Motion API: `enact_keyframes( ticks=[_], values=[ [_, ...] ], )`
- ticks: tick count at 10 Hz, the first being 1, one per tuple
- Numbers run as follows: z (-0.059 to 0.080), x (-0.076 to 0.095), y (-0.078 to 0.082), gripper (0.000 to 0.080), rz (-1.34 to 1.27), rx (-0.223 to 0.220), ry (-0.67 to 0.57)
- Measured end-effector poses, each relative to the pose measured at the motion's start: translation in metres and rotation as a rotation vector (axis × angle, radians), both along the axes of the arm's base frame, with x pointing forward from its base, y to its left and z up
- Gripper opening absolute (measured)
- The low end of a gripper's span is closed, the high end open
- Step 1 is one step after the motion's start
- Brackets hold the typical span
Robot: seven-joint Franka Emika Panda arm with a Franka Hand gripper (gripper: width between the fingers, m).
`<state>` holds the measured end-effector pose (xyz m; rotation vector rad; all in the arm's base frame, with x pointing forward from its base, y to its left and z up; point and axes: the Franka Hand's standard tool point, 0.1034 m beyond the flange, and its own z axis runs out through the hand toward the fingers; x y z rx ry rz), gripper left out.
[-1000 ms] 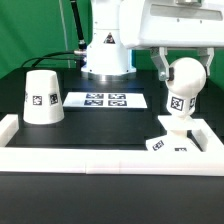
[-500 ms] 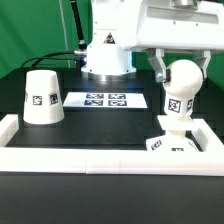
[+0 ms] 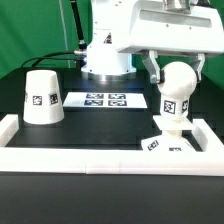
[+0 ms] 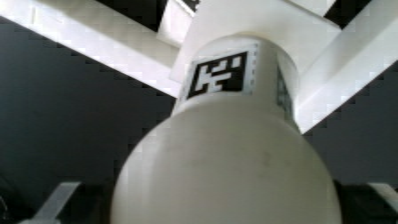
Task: Assemble lamp
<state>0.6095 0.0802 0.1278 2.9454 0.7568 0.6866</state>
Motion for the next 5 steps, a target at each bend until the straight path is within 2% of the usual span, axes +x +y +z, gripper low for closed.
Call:
enact_keyframes(
  ticks=[1,2,5],
  values=[
    [0.0,0.0,0.0,0.0581,0.0,0.0,0.0],
    [0.0,0.0,0.0,0.0673,0.0,0.0,0.0],
    [0.0,0.0,0.0,0.0698,0.0,0.0,0.0]
  ],
)
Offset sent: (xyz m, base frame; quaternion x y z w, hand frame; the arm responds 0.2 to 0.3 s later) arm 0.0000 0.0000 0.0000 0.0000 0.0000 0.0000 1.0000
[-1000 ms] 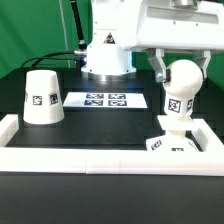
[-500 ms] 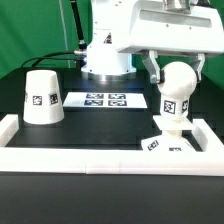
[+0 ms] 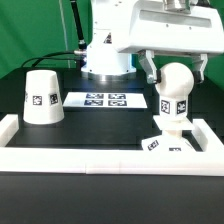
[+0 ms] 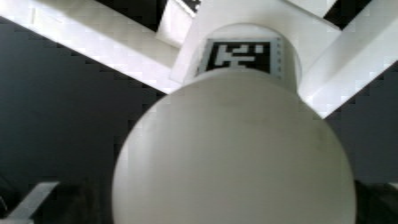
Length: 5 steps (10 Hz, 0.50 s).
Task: Assemble lamp
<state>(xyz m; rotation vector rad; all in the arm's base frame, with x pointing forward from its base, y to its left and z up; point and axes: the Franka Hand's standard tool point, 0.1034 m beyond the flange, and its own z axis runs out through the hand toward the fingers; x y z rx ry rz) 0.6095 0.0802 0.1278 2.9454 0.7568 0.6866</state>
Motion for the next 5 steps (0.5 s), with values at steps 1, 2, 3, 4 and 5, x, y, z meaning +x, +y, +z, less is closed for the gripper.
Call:
enact_keyframes(
  ticks=[1,2,3,4,5],
  values=[
    [0.0,0.0,0.0,0.0699,0.0,0.0,0.0],
    [0.0,0.0,0.0,0.0699,0.0,0.0,0.0],
    [0.0,0.0,0.0,0.0699,0.0,0.0,0.0],
    [0.0015,0.0001,0.0002,0.0699,-0.003,0.002,-0.001],
    [0.0035,0.0005,-0.0013,0.0699,-0.005,0.001,0.0]
  ],
)
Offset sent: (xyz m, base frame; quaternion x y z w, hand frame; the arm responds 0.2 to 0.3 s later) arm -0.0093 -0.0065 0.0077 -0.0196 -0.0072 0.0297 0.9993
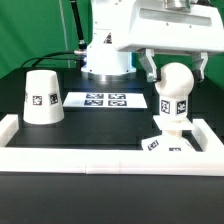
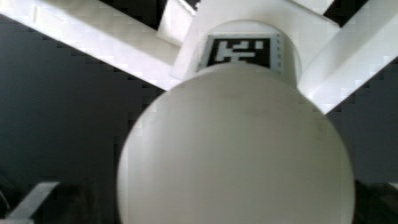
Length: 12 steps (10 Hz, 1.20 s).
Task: Assemble lamp
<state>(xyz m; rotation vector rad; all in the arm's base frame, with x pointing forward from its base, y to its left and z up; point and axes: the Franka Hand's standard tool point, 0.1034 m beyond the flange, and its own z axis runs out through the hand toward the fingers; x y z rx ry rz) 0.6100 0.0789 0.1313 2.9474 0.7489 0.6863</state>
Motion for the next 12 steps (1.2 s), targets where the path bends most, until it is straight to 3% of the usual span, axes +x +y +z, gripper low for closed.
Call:
enact_keyframes(
  ticks=[4,5,7,9,12],
  values=[
    [-0.001,-0.002,0.002,0.0699,-0.002,0.001,0.055],
    [-0.007,-0.009,0.008,0.0699,-0.018,0.003,0.162],
    [-0.003,-0.003,0.011,0.0699,-0.012,-0.007,0.253],
    [-0.002,-0.005,0.011,0.0699,0.002,-0.041,0.395],
    [-0.002,0.002,0.006,0.0699,0.001,-0.043,0.408]
  ],
)
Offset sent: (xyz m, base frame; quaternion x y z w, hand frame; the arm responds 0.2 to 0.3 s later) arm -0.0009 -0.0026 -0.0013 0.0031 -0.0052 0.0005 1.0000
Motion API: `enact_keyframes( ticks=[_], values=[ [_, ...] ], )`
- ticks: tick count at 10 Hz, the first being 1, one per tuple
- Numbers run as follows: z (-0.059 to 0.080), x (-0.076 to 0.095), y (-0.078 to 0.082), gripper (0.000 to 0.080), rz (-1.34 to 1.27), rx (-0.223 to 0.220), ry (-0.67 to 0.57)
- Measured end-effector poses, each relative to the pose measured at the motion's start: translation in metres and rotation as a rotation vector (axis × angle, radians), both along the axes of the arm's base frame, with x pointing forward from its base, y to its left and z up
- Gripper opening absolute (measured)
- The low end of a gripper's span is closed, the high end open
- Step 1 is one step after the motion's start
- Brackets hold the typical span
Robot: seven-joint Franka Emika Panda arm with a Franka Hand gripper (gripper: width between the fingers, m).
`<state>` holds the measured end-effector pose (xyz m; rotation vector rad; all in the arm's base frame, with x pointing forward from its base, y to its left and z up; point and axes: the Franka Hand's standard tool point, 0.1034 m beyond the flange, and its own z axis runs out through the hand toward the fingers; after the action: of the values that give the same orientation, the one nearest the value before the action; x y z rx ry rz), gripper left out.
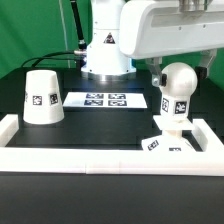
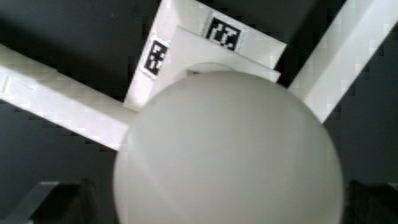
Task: Assemble lamp
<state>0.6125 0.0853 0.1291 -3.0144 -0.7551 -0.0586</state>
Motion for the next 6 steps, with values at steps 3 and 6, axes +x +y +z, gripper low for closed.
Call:
enact_keyframes(
  ticks=[3,6],
  values=[
    [-0.001,0.0002,-0.0022,0.0699,0.009,0.0,0.0],
    [-0.001,0.0005,-0.0022,0.0571,0.008,0.0,-0.001]
  ],
)
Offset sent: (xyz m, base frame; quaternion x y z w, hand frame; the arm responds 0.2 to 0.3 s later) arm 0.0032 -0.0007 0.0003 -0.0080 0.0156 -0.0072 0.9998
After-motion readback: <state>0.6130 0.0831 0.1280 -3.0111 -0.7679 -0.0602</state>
